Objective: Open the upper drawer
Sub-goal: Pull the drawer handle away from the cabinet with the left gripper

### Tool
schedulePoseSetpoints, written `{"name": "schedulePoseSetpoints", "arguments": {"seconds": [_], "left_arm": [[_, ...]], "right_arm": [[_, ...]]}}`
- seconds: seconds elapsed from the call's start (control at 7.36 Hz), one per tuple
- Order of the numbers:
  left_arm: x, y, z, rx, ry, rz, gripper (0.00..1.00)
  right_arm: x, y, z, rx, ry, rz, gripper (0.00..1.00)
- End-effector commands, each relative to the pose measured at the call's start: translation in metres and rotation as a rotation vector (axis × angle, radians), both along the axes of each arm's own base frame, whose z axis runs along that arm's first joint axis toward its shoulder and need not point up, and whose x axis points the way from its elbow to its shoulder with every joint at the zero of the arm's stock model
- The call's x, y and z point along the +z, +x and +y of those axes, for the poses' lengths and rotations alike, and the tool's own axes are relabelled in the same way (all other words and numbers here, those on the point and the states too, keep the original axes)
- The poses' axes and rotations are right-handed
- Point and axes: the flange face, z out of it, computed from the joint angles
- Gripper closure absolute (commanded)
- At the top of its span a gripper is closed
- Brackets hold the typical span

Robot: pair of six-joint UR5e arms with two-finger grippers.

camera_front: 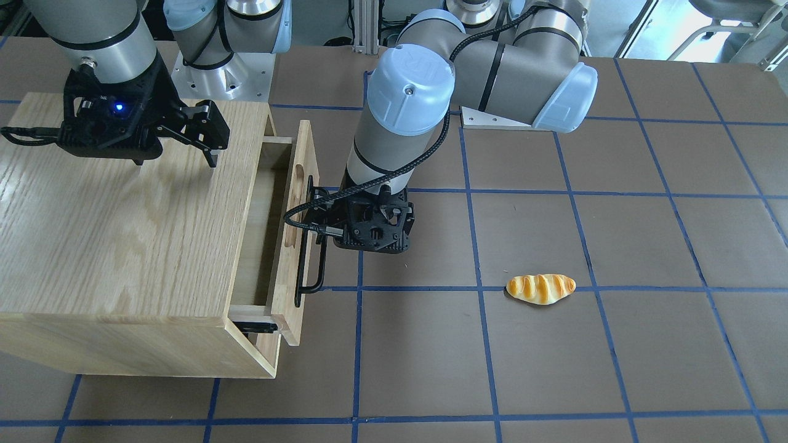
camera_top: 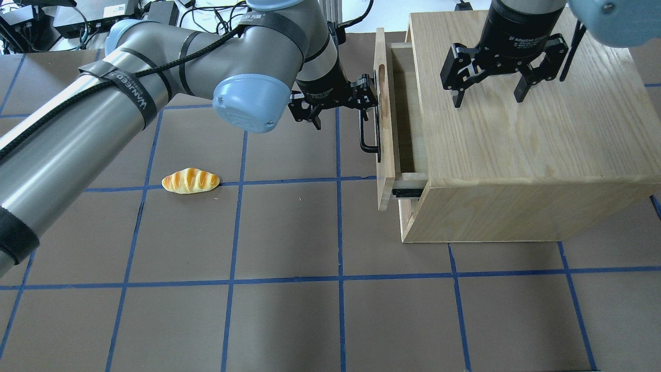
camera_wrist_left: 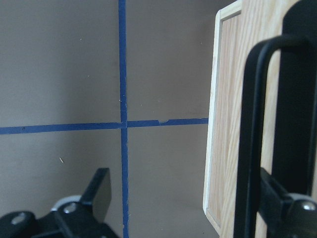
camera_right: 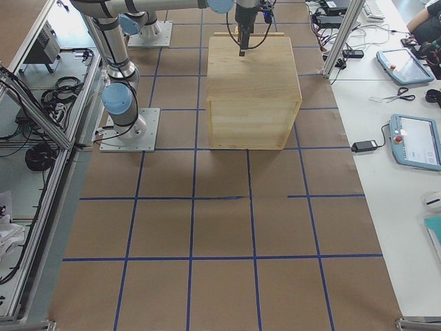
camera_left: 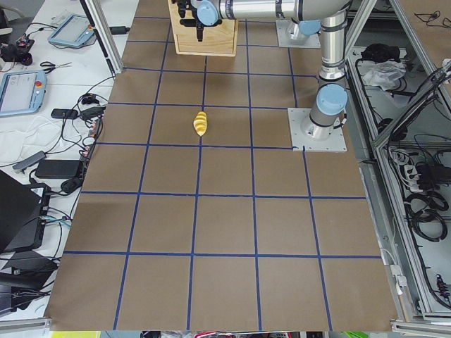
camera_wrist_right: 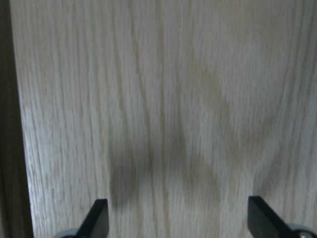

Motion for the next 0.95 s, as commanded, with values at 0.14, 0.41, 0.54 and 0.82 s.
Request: {"name": "schedulePoseSetpoints", "arguments": {"seconds": [0.14,0.41,0.54,0.82], "left_arm": [[0.007,0.010,-0.001,0.011,-0.002,-0.002,0.00],[0.005,0.013,-0.001,-0.014,0.007,-0.008,0.00],[0.006,0.013,-0.001,-0.020,0.004,-0.008,0.00],[0.001,0.019,-0.003,-0.038,-0.002,-0.036,0.00]], "right_arm": [[0.000,0.000,0.000,0.001,0.001,0.000,0.00],[0.000,0.000,0.000,0.001,0.001,0.000,0.00],[0.000,0.000,0.000,0.000,-0.001,0.000,0.00],[0.000,0.000,0.000,0.001,-0.001,0.000,0.00]]}}
